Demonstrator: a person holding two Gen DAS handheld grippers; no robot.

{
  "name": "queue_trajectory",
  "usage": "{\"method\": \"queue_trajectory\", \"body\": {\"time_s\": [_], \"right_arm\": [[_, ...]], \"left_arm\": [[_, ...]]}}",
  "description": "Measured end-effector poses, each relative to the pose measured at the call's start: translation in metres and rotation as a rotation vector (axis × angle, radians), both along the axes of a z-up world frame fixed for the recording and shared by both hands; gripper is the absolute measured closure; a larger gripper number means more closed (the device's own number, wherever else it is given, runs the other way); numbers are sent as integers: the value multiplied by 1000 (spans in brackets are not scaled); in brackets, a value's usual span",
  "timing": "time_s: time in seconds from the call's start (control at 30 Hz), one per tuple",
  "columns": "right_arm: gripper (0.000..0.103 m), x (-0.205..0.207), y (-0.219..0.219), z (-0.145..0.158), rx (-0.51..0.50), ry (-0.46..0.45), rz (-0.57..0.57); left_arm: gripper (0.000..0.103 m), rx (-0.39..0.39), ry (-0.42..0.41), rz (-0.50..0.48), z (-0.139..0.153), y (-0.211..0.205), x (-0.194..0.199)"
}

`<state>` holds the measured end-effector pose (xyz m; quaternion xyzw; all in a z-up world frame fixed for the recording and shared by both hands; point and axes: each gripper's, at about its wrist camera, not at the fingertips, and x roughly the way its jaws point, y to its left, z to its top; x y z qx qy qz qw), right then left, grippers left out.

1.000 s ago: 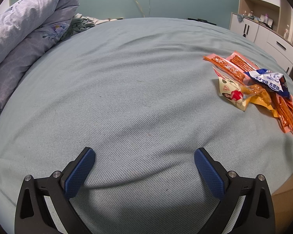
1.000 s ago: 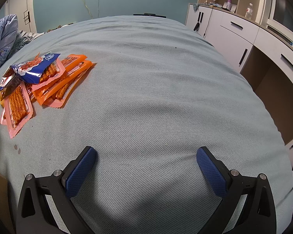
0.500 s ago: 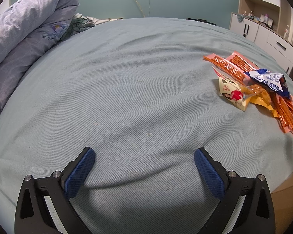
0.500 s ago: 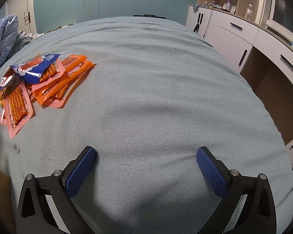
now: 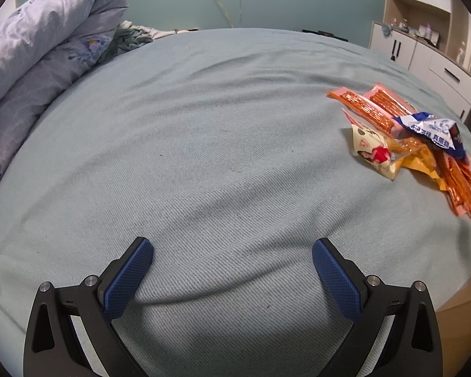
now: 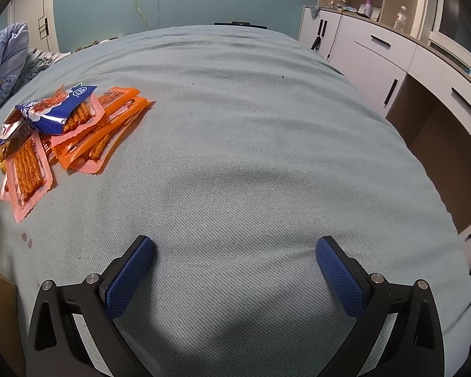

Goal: Organize snacks

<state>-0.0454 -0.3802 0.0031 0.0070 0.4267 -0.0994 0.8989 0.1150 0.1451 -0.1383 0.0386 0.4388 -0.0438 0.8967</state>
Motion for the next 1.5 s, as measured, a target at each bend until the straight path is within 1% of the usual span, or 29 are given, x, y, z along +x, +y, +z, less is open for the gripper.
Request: {"method": "queue_trajectory", "body": {"time_s": [0.1,0.23,0.33,0.43,0.47,0.53,0.6,0.63,0.7,0.73,0.77,0.83,0.87,0.93,0.97,1.03,1.07,1.13,1.2,1.27,1.33,1.4,1.5], "right_arm": [[0,-1,-1,0,4,0,0],[0,2,4,-1,-24,11,0],[0,7,0,1,1,35,28],[0,20,1,7,-21,122,94],[0,25,0,9,-8,172,100],[0,31,-2,13,72,262,80],[0,33,1,22,105,307,72],[0,32,6,30,98,311,78],[0,28,18,53,37,277,103],[0,22,26,68,4,233,122],[0,17,31,79,-8,193,134],[0,4,43,103,0,102,161],[0,-3,48,113,14,64,166],[0,-17,55,128,43,1,152],[0,-25,59,136,56,-36,134],[0,-45,65,145,83,-105,92],[0,-54,69,148,95,-137,79],[0,-72,79,148,87,-186,69],[0,-87,89,152,20,-233,62],[0,-99,98,155,-48,-279,31],[0,-107,106,154,-53,-298,22],[0,-110,112,149,-17,-263,51],[0,-101,119,138,91,-143,171]], "left_arm": [[0,22,2,1,0,-3,0],[0,41,-3,2,-1,-6,1],[0,43,8,2,0,-6,3],[0,35,79,11,5,-5,12],[0,36,104,13,7,-6,15],[0,21,153,5,10,-9,19],[0,0,202,-38,18,-18,22],[0,10,194,-52,23,-23,21],[0,82,79,-56,48,-37,12],[0,112,5,-53,64,-45,4],[0,122,-53,-47,78,-50,-2],[0,102,-141,-27,104,-58,-15],[0,64,-186,-16,120,-61,-25],[0,15,-250,-5,142,-67,-43],[0,7,-299,-3,153,-71,-56],[0,22,-363,-7,167,-80,-74],[0,45,-378,-16,173,-84,-82],[0,88,-363,-66,179,-101,-94],[0,108,-352,-118,182,-113,-100],[0,146,-362,-166,185,-130,-116],[0,165,-344,-199,184,-141,-123],[0,171,-314,-239,181,-151,-128],[0,205,-288,-291,173,-164,-131]]}}
